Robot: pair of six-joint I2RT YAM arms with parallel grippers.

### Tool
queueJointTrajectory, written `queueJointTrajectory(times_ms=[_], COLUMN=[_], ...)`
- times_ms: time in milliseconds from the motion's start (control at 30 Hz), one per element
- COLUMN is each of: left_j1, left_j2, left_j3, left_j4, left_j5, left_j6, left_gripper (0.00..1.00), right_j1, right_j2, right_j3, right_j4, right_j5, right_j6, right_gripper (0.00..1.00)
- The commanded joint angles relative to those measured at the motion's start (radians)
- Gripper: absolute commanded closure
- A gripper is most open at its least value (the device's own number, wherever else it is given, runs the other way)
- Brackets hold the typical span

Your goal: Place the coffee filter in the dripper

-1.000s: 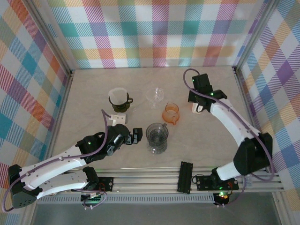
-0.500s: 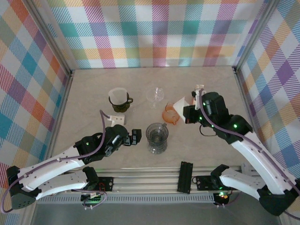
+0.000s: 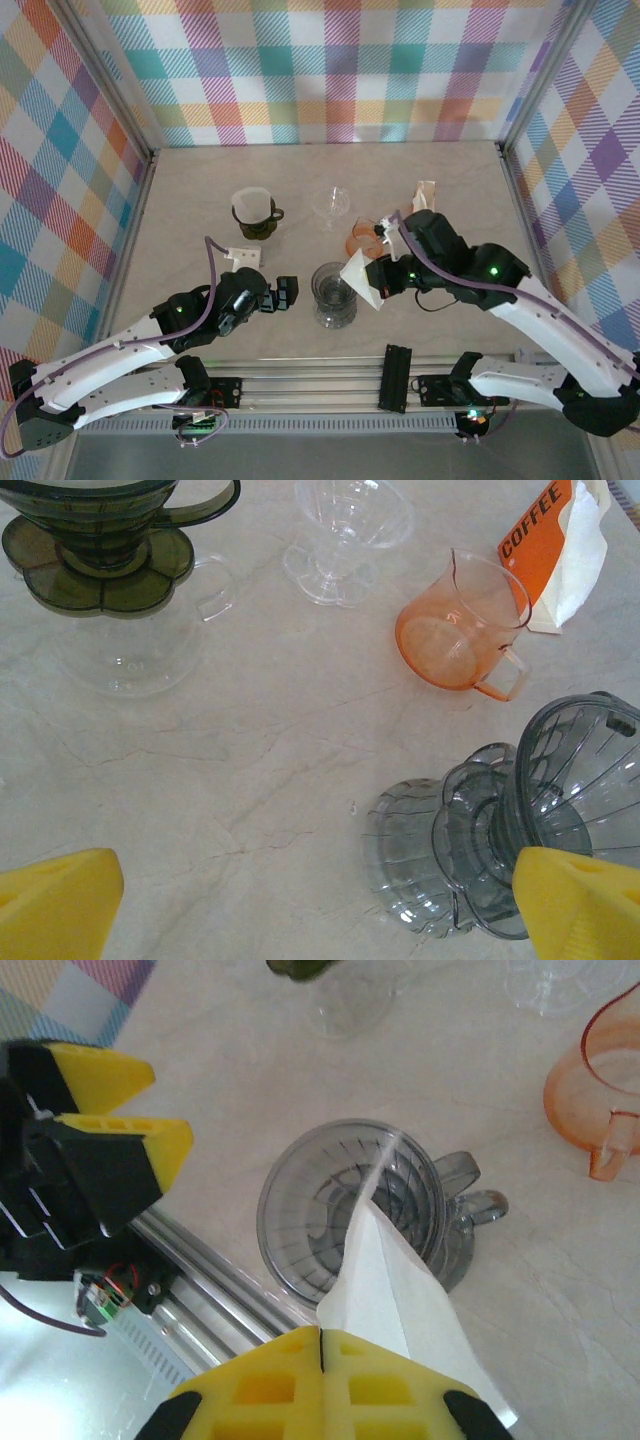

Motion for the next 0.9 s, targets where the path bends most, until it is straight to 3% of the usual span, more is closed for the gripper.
queueJointTrajectory(times_ms=[0, 433, 867], left_j1=[0.001, 0.002, 0.002], left_j2=[-0.008, -0.026, -0.037], left_j3=[-0.004, -0.007, -0.023], left_j4=[-0.021, -0.012, 0.001], left_j5=[0.005, 0.042, 0.056], left_j6=[-0.008, 0.014, 0.017], left_gripper=[0.00, 0.00, 0.00], right_j1=[0.016, 0.031, 0.032], right_j2=[0.072, 0.380, 0.559], right_j3=[0.080, 0.353, 0.439], right_j4=[-0.086, -0.274, -0.284], right_j5=[0.038, -0.014, -0.027], right_j6=[-0.002, -0.075, -0.126], right_gripper=[1.00, 1.00, 1.00])
